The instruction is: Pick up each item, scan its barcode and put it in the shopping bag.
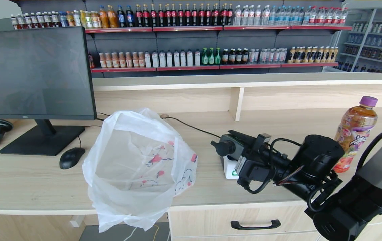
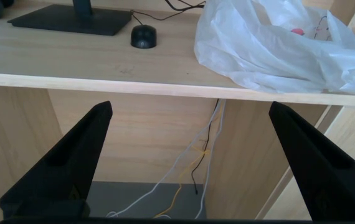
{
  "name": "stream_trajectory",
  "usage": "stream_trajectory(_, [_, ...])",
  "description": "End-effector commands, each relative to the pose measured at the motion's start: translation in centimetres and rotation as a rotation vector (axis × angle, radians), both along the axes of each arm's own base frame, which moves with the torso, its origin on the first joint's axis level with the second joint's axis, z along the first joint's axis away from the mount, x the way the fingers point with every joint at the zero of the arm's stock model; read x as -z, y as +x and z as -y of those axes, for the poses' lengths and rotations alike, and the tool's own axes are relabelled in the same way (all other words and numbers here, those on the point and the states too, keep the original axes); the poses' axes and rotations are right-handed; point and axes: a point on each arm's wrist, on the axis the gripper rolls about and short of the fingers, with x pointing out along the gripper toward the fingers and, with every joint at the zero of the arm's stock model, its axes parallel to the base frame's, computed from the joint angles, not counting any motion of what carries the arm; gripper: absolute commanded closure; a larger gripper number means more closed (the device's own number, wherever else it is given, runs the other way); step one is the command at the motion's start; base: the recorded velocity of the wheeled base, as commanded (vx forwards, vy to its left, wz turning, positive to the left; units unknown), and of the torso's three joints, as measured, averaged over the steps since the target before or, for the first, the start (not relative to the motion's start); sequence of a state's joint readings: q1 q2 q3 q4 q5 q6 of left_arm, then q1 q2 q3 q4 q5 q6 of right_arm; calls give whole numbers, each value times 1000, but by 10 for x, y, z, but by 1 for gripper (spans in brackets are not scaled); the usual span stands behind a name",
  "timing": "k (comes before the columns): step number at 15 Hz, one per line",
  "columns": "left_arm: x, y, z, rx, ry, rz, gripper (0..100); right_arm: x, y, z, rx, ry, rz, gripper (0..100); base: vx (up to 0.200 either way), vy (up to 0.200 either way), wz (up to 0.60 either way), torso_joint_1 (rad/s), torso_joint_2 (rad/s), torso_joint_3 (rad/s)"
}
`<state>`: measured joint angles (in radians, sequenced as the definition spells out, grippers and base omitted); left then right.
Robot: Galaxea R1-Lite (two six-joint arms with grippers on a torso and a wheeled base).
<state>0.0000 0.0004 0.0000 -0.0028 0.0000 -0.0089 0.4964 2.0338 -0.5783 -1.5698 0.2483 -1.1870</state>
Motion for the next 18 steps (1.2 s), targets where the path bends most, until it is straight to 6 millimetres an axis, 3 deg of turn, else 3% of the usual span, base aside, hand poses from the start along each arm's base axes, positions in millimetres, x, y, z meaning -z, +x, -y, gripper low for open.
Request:
stream_trajectory(1, [0, 0, 0, 0, 0, 1, 0, -1, 0, 0, -1, 2, 4, 100, 0, 0, 0, 0, 0, 0])
stream_trajectory(11, [0, 0, 0, 0, 10, -2, 0, -4, -2, -1, -5, 5, 13, 100, 0, 0, 0, 0, 0, 0])
stream_trajectory(14, [0, 0, 0, 3, 24, -2, 0, -9, -13, 5, -5, 5, 9, 100, 0, 0, 0, 0, 0, 0])
stream_trajectory(16, [0, 0, 0, 3, 23, -2, 0, -17, -20, 9, -5, 13, 25, 100, 0, 0, 0, 0, 0, 0])
stream_trajectory(18, [0, 0, 0, 2, 17, -2, 0, -42, -24, 11, -6, 73, 91, 100, 0, 0, 0, 0, 0, 0])
